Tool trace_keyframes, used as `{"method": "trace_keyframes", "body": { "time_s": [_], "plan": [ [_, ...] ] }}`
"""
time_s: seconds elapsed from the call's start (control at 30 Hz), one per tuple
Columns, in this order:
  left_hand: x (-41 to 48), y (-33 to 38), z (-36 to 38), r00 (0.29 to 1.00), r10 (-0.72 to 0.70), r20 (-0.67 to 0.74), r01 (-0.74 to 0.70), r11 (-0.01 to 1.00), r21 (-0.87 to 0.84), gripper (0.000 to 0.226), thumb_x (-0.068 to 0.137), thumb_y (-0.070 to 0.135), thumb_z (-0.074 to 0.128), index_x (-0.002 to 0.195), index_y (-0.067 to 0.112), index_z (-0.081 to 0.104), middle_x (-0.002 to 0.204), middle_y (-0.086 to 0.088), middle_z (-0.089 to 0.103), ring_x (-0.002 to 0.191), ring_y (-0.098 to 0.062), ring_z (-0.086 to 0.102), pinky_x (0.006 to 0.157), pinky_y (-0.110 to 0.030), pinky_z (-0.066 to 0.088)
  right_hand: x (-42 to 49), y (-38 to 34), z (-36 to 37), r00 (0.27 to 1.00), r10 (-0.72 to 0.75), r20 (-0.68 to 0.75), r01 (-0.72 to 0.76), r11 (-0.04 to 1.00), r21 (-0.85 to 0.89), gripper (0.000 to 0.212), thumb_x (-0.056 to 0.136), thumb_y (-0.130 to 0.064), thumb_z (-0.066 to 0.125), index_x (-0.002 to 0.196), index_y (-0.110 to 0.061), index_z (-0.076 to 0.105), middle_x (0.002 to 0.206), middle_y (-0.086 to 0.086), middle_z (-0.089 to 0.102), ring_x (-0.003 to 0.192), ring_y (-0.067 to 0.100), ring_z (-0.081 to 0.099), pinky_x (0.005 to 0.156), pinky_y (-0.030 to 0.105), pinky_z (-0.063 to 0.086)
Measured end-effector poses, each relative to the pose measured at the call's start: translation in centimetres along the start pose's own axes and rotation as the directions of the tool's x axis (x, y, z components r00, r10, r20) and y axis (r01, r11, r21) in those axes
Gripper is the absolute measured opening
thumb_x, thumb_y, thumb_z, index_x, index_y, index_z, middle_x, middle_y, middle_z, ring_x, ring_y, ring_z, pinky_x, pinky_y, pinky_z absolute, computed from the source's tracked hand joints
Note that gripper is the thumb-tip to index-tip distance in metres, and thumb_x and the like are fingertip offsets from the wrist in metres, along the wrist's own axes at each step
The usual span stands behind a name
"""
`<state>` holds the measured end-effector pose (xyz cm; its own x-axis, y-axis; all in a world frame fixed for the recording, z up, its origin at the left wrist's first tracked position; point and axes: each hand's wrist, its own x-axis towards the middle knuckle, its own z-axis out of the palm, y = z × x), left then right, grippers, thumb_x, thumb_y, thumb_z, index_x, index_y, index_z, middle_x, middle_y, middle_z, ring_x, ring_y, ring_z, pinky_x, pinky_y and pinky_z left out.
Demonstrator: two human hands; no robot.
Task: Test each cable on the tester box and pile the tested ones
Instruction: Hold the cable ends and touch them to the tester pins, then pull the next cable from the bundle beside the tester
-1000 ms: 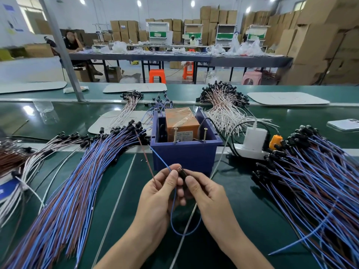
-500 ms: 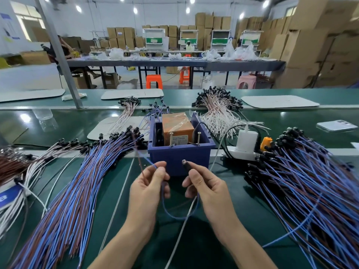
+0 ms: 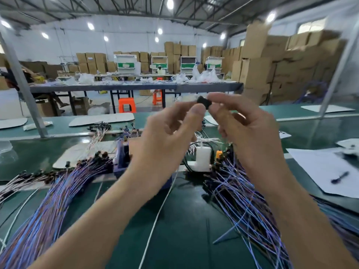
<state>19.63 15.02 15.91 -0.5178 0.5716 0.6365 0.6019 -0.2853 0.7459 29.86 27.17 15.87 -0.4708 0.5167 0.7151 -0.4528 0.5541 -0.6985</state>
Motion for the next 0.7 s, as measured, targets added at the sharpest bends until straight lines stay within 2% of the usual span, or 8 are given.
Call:
{"method": "trace_keyframes", "body": {
  "time_s": [0.07,0.17,0.23,0.3,0.43,0.53,0.6,0.7],
  "plan": [
    [1.4,1.6,3.0,0.999,0.021,0.04,-0.017,0.996,-0.089,0.018,0.101,0.035,0.058,0.105,0.022,0.069,0.08,0.006,0.071,0.067,-0.007,0.065,0.059,-0.023,0.055,0.4,-0.5,-1.0,0.998,-0.035,-0.051,0.033,0.998,-0.053,0.01,0.093,-0.036,0.069,0.102,-0.041,0.072,0.08,-0.015,0.066,0.06,0.001,0.056,0.055,0.012,0.044],
    [3.5,2.2,6.0,0.996,-0.077,0.048,0.087,0.963,-0.255,0.024,0.103,0.028,0.056,0.098,0.009,0.069,0.073,0.006,0.067,0.059,-0.008,0.061,0.051,-0.023,0.05,0.5,-0.3,-4.2,0.995,0.021,-0.102,-0.033,0.993,-0.116,0.009,0.094,-0.038,0.067,0.103,-0.042,0.067,0.08,-0.015,0.067,0.06,0.001,0.058,0.055,0.013,0.045],
    [5.1,1.8,7.0,0.985,-0.17,0.034,0.171,0.917,-0.361,0.026,0.104,0.03,0.054,0.094,0.009,0.066,0.067,0.011,0.064,0.057,-0.008,0.058,0.049,-0.021,0.048,0.1,0.5,-7.0,0.996,0.088,-0.032,-0.092,0.974,-0.207,0.012,0.097,-0.034,0.063,0.098,-0.045,0.069,0.074,-0.015,0.067,0.054,0.002,0.053,0.051,0.015,0.042],
    [6.7,0.7,7.8,0.972,-0.234,0.015,0.222,0.895,-0.386,0.027,0.103,0.033,0.054,0.092,0.012,0.066,0.065,0.013,0.063,0.056,-0.007,0.057,0.05,-0.022,0.048,-0.6,1.2,-10.2,0.989,0.148,0.021,-0.133,0.935,-0.33,0.021,0.1,-0.029,0.06,0.096,-0.045,0.072,0.07,-0.013,0.067,0.051,0.005,0.047,0.048,0.017,0.038],
    [9.1,-2.9,9.7,0.931,-0.36,-0.057,0.308,0.861,-0.406,0.025,0.102,0.034,0.057,0.084,0.017,0.062,0.069,0.006,0.06,0.05,-0.006,0.054,0.05,-0.024,0.046,-1.3,1.7,-16.0,0.972,0.234,0.002,-0.198,0.83,-0.522,0.023,0.099,-0.032,0.059,0.099,-0.052,0.071,0.072,-0.013,0.068,0.047,0.002,0.047,0.047,0.012,0.037],
    [10.1,-5.7,11.9,0.873,-0.487,0.016,0.458,0.81,-0.366,0.023,0.101,0.029,0.059,0.083,0.015,0.062,0.073,0.003,0.06,0.047,-0.005,0.054,0.046,-0.022,0.046,-2.1,3.4,-18.1,0.962,0.268,-0.046,-0.223,0.683,-0.696,0.016,0.098,-0.036,0.059,0.096,-0.044,0.073,0.073,-0.018,0.068,0.055,-0.002,0.056,0.051,0.011,0.036],
    [10.1,-7.4,13.7,0.809,-0.575,0.124,0.585,0.764,-0.273,0.021,0.102,0.024,0.058,0.09,0.008,0.065,0.08,-0.003,0.064,0.057,-0.009,0.058,0.048,-0.022,0.048,-3.1,5.1,-18.3,0.929,0.362,-0.073,-0.275,0.545,-0.792,0.016,0.099,-0.035,0.057,0.099,-0.039,0.072,0.074,-0.017,0.068,0.064,-0.002,0.058,0.057,0.02,0.039],
    [9.6,-8.9,15.7,0.708,-0.657,0.257,0.701,0.697,-0.15,0.018,0.101,0.01,0.057,0.111,-0.004,0.061,0.111,-0.015,0.067,0.077,-0.016,0.065,0.054,-0.022,0.059,-4.7,7.7,-17.9,0.835,0.539,-0.112,-0.33,0.329,-0.885,0.024,0.103,-0.034,0.052,0.118,-0.026,0.069,0.104,-0.005,0.073,0.09,0.011,0.062,0.076,0.029,0.046]
  ]
}}
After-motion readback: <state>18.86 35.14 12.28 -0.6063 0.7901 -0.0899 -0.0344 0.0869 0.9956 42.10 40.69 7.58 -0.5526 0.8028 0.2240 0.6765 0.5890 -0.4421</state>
